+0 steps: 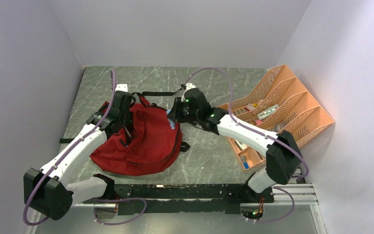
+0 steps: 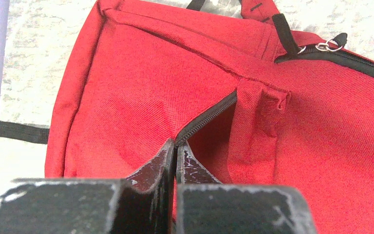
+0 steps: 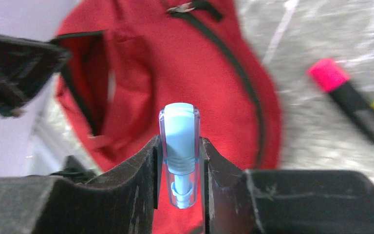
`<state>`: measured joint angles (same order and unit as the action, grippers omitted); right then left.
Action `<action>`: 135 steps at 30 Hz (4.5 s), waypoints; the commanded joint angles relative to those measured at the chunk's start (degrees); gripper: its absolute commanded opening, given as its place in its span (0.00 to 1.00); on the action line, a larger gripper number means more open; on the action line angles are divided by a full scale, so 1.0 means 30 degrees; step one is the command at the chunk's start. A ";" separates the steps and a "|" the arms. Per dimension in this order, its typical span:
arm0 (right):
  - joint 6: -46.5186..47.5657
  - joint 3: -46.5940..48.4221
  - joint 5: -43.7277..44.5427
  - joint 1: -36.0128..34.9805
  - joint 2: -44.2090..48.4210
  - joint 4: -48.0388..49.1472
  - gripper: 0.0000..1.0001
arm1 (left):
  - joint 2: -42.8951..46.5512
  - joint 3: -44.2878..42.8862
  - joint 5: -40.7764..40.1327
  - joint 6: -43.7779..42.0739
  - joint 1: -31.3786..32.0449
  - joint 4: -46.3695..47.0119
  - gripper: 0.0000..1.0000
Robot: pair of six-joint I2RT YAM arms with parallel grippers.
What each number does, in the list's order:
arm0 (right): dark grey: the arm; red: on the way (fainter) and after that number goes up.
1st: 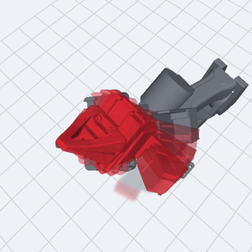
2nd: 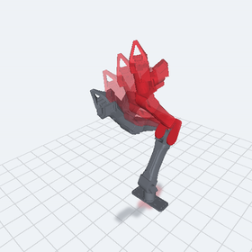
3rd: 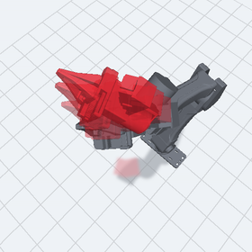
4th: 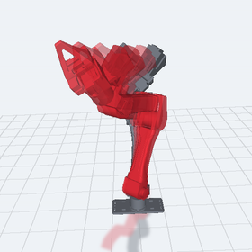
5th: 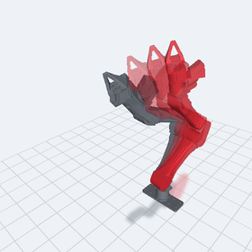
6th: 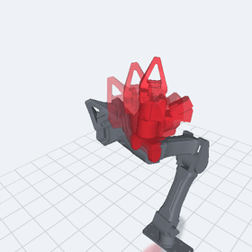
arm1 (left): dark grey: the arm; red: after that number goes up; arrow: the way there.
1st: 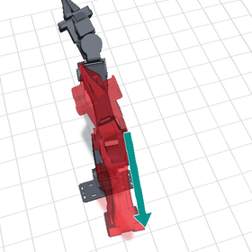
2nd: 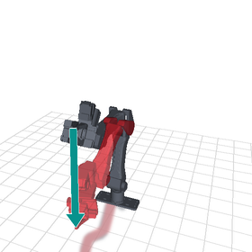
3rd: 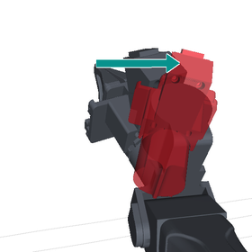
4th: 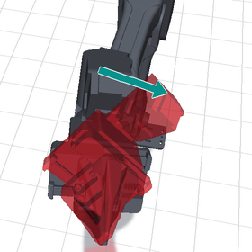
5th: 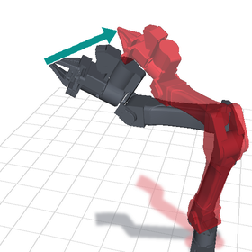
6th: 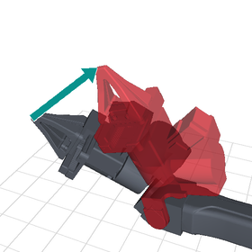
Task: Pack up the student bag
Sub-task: Pick up the stationery from the center of the board, then place the stationery in the student bag, then pick up the stationery from the center of the board.
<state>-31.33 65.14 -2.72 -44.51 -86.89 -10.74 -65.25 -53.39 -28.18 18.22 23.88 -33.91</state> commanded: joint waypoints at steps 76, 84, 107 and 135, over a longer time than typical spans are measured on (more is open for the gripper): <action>0.4737 -0.2264 0.4506 0.0865 0.3668 0.0807 0.53 | 0.1437 0.0422 0.0376 -0.0621 -0.0551 0.1284 0.05; 0.9424 0.0841 0.2803 0.2938 -0.0315 -0.3086 0.62 | 0.1509 0.0441 0.0569 -0.0623 -0.0547 0.1314 0.05; 1.5181 0.7801 -0.4758 0.4927 -1.0007 -0.6375 0.54 | 0.1772 0.0527 0.0709 -0.0621 -0.0547 0.1346 0.05; 1.5017 0.7107 -0.0910 0.3439 -1.2052 -0.5859 0.40 | 0.1665 0.0539 0.0921 -0.0656 -0.0548 0.1431 0.05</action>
<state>15.35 89.34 -8.51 -33.82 -122.37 -29.12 -61.28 -51.88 -25.87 16.69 22.90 -32.53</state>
